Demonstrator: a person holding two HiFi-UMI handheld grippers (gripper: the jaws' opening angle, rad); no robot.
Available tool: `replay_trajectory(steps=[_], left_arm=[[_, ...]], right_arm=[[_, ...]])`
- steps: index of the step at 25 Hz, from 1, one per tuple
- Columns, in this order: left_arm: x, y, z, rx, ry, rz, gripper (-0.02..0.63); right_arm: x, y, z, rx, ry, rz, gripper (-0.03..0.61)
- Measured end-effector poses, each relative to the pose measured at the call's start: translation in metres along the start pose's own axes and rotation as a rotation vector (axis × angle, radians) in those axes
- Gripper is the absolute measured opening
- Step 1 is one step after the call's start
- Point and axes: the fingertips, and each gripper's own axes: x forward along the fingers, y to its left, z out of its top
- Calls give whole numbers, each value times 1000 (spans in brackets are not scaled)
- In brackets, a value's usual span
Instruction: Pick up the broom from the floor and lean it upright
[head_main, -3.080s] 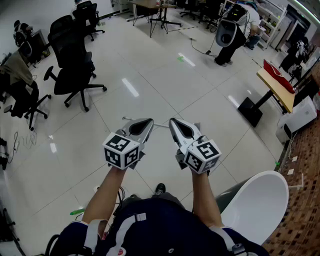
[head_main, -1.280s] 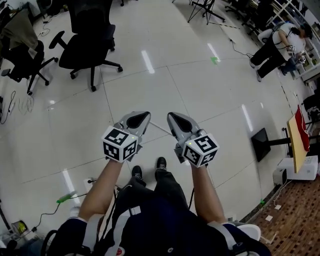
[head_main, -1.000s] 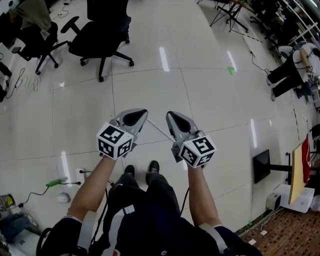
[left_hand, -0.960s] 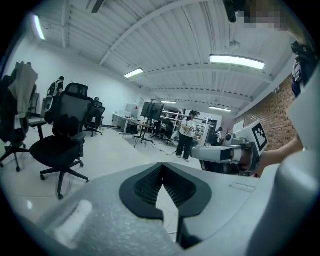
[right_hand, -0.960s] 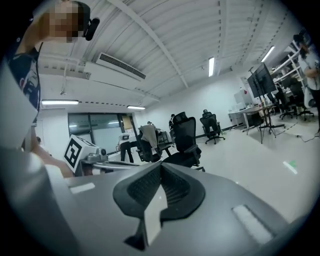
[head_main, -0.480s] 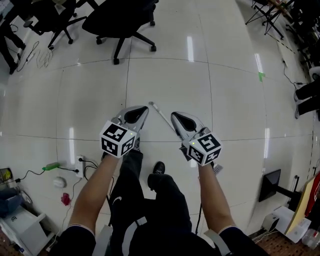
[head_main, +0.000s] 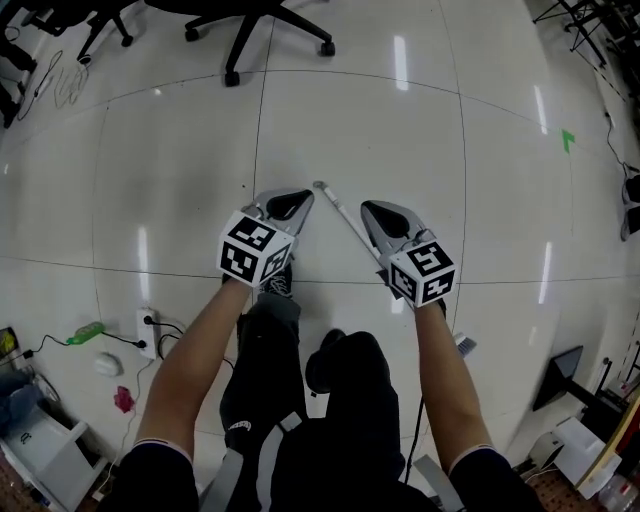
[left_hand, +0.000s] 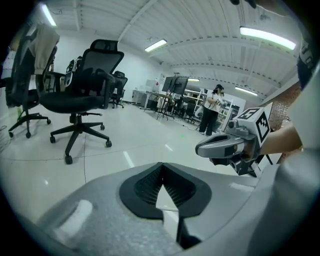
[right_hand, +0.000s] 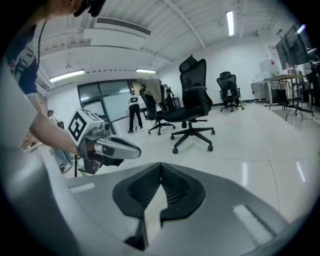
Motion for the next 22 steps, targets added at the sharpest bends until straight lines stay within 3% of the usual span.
replay_trajectory(steps=[8, 17, 22], left_arm=[[88, 65, -97, 19, 69, -34, 0], [140, 123, -181, 31, 94, 5, 0], [146, 133, -211, 25, 101, 15, 0]], right_arm=[[102, -65, -108, -45, 106, -3, 29], [201, -98, -214, -60, 196, 16, 49], [243, -112, -281, -73, 323, 8, 137]])
